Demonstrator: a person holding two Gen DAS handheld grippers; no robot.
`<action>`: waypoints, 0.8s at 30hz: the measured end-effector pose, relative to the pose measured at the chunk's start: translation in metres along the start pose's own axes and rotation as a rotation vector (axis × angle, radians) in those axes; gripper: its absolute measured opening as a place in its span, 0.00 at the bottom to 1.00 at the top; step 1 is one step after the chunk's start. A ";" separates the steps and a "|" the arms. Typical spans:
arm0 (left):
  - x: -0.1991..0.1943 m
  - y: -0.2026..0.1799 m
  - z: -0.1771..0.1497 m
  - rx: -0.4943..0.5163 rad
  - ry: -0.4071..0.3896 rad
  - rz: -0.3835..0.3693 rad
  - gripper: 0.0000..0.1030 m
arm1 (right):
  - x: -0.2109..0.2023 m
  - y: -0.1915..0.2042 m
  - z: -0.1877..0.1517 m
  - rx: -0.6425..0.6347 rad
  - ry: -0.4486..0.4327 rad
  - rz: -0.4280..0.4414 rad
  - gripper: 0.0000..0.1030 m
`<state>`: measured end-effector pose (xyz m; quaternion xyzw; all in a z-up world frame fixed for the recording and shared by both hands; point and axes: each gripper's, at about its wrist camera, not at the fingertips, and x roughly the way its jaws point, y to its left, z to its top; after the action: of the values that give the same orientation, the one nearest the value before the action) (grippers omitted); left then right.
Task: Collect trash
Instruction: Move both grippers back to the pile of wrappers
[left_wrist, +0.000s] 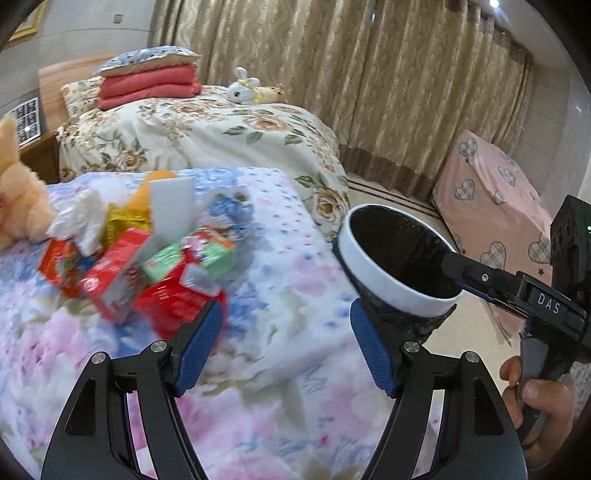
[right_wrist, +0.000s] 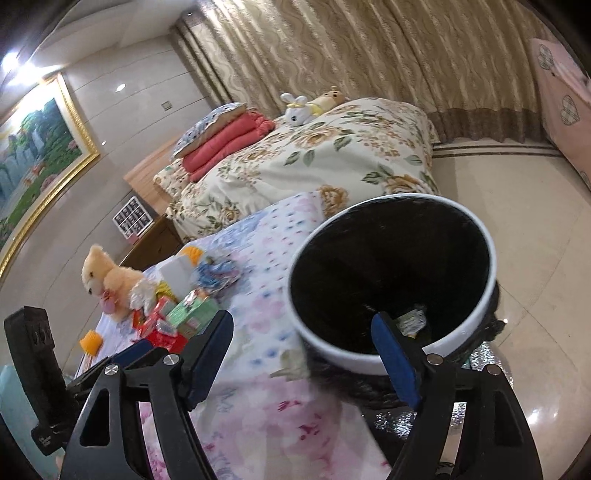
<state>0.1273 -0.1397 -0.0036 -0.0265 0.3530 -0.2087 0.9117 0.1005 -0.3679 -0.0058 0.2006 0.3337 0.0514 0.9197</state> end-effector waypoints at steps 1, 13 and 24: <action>-0.004 0.004 -0.001 -0.006 -0.005 0.004 0.71 | 0.000 0.004 -0.003 -0.007 0.001 0.006 0.78; -0.036 0.070 -0.028 -0.115 -0.037 0.082 0.71 | 0.025 0.052 -0.041 -0.062 0.085 0.084 0.79; -0.034 0.125 -0.048 -0.180 -0.003 0.172 0.71 | 0.051 0.090 -0.066 -0.117 0.159 0.139 0.79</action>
<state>0.1192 -0.0072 -0.0425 -0.0782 0.3697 -0.0971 0.9207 0.1015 -0.2515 -0.0457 0.1648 0.3873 0.1502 0.8946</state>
